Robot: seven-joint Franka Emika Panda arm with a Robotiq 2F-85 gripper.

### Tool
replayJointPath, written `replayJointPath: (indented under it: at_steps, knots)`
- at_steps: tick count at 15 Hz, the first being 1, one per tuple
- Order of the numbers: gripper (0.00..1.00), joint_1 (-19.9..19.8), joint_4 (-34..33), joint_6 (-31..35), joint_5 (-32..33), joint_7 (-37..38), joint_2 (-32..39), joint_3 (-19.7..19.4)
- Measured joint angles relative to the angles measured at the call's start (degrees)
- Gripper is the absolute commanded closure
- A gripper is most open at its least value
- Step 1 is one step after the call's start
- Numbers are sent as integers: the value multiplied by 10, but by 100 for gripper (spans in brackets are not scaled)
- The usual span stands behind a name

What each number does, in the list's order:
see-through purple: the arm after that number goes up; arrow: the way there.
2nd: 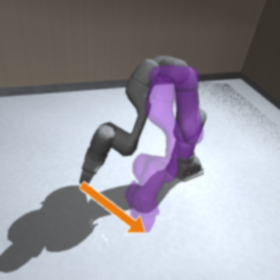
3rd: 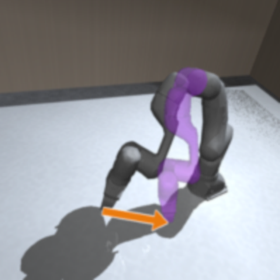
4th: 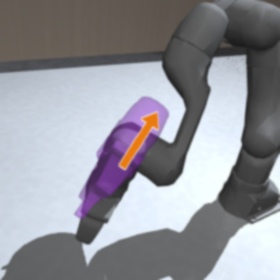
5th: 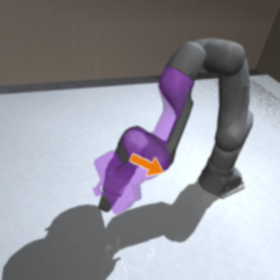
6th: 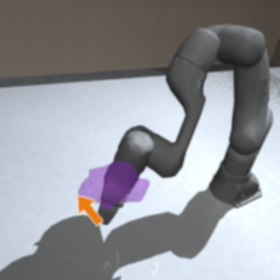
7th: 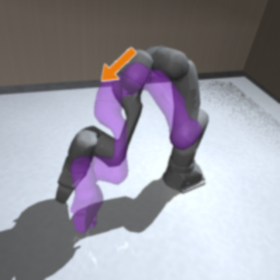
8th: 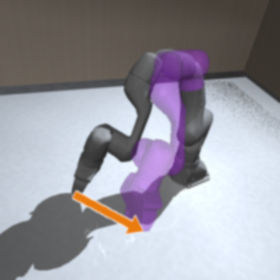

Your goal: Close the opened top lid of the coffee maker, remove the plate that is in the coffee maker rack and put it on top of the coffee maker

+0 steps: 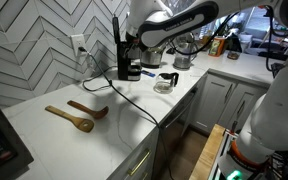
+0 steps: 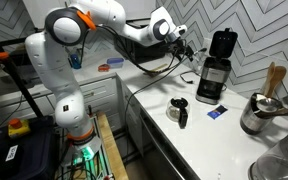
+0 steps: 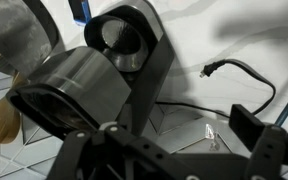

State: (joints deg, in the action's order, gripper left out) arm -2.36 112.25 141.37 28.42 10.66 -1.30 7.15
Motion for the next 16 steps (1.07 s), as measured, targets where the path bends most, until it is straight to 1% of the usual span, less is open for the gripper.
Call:
replayJointPath:
  at_steps: [4, 9, 13, 16]
  knots:
    - [0, 15, -82, 0, 49, -1, 63, -7]
    - [0, 44, -163, 0, 107, 16, 121, -34]
    - [0, 62, -206, 4, 134, 39, 146, -50]
    - [0, 65, -215, 4, 134, 39, 151, -51]
